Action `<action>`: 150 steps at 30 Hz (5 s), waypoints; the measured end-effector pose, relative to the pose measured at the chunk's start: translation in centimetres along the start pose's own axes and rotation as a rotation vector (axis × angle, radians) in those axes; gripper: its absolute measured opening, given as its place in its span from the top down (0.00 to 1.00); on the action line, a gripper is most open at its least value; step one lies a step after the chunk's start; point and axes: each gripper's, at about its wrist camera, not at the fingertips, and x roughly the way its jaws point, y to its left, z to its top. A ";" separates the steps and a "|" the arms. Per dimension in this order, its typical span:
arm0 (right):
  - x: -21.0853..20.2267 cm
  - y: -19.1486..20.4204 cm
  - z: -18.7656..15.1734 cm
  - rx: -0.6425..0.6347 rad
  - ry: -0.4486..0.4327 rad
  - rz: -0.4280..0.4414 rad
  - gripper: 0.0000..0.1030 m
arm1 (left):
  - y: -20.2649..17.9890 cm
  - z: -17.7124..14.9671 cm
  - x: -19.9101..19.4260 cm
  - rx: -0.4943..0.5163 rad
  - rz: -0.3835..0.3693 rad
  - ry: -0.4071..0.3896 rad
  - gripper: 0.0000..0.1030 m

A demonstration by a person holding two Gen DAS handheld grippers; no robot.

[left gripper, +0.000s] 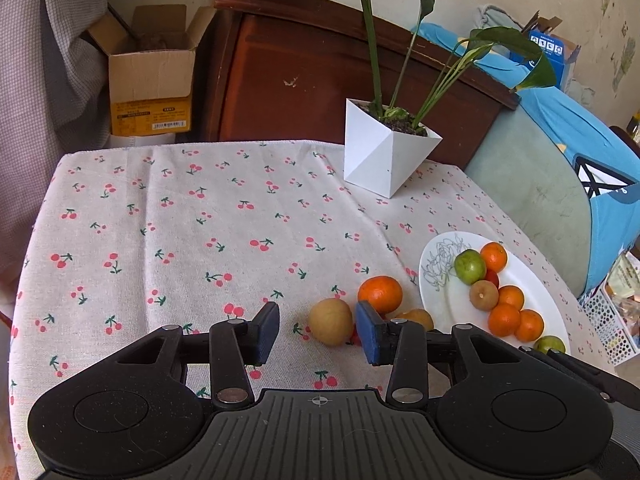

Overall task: Organize fruits
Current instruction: 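Grasp a brown kiwi with the left tool while the right tool grasps another kiwi, then carry both kiwis onto the white plate and open both tools, then move both open tools toward the last orange and red cherry tomato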

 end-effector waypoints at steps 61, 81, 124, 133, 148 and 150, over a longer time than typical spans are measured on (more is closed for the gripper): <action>1.7 0.9 -0.6 0.026 0.051 0.060 0.74 | 1.0 -0.4 -0.1 -0.016 0.058 -0.013 0.77; -4.6 -6.0 3.6 0.297 0.039 0.048 0.74 | -4.4 1.7 -5.1 0.099 -0.075 -0.059 0.77; -3.2 -17.1 3.0 0.610 0.131 -0.085 0.70 | -12.1 -0.6 0.9 0.223 -0.252 0.112 0.75; -3.5 -16.1 3.8 0.569 0.098 -0.036 0.70 | -10.6 1.1 -0.4 0.175 -0.198 0.066 0.65; -2.6 -12.3 4.2 0.467 0.124 0.087 0.70 | -5.4 3.0 -1.3 0.080 -0.067 0.040 0.62; -2.4 -11.5 4.2 0.437 0.130 0.107 0.70 | -4.7 3.2 -1.4 0.062 -0.052 0.037 0.62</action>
